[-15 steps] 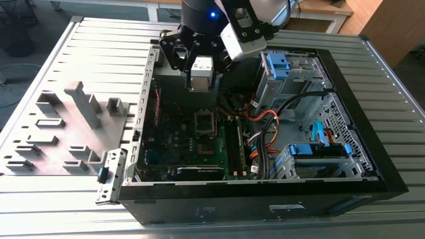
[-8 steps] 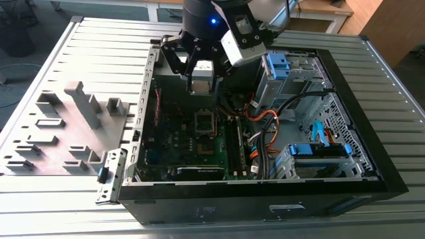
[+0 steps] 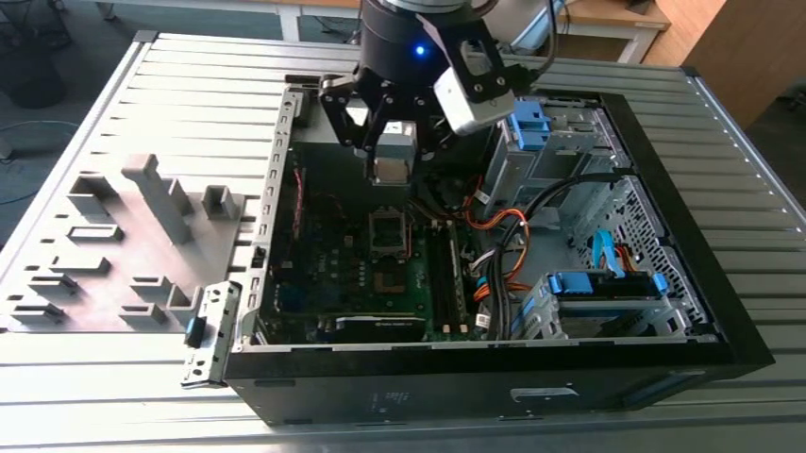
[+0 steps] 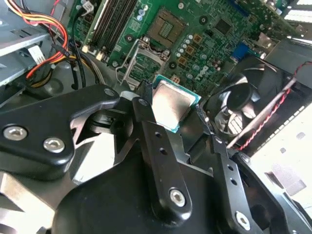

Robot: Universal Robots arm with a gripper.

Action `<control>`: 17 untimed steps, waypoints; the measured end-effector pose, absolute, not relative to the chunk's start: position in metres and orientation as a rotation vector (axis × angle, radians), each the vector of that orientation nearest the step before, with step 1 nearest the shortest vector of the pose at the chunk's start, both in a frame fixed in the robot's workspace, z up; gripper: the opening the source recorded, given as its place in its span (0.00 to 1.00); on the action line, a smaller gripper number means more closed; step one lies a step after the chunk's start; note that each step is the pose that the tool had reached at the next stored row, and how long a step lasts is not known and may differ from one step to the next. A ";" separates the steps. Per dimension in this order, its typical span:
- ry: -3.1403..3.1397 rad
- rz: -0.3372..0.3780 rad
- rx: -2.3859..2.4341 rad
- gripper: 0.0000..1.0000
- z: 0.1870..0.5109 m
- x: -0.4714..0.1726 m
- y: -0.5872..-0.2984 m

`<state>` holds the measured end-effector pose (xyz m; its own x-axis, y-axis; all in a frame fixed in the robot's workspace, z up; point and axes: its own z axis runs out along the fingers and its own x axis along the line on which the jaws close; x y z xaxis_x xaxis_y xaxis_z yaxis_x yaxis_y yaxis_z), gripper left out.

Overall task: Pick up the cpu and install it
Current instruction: 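Pick up the cpu and move it towards the insertion slot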

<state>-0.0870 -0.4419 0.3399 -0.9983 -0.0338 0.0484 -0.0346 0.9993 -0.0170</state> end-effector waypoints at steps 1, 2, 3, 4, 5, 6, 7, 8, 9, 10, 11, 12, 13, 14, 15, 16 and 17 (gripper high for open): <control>-3.094 0.028 0.053 0.47 0.339 -0.087 -0.442; -3.096 0.028 0.053 0.47 0.337 -0.087 -0.442; -3.097 0.028 0.053 0.47 0.336 -0.087 -0.442; -3.097 0.029 0.053 0.47 0.336 -0.087 -0.442; -3.097 0.029 0.053 0.47 0.336 -0.087 -0.442; -3.097 0.029 0.053 0.47 0.336 -0.087 -0.442; -3.098 0.029 0.053 0.47 0.336 -0.087 -0.442; -3.105 0.029 0.053 0.47 0.336 -0.087 -0.442; -3.114 0.029 0.053 0.47 0.335 -0.087 -0.442; -3.122 0.029 0.053 0.47 0.335 -0.087 -0.442; -3.129 0.029 0.053 0.47 0.335 -0.087 -0.442; -3.132 0.029 0.053 0.47 0.335 -0.087 -0.442; -3.135 0.029 0.053 0.47 0.334 -0.087 -0.442; -3.136 0.030 0.053 0.47 0.334 -0.087 -0.442; -3.137 0.030 0.053 0.47 0.333 -0.087 -0.443; -3.137 0.030 0.053 0.47 0.332 -0.087 -0.443; -3.137 0.030 0.053 0.47 0.331 -0.087 -0.443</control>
<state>-0.0871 -0.4433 0.3305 -0.9994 -0.0338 0.0046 -0.0338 0.9992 -0.0189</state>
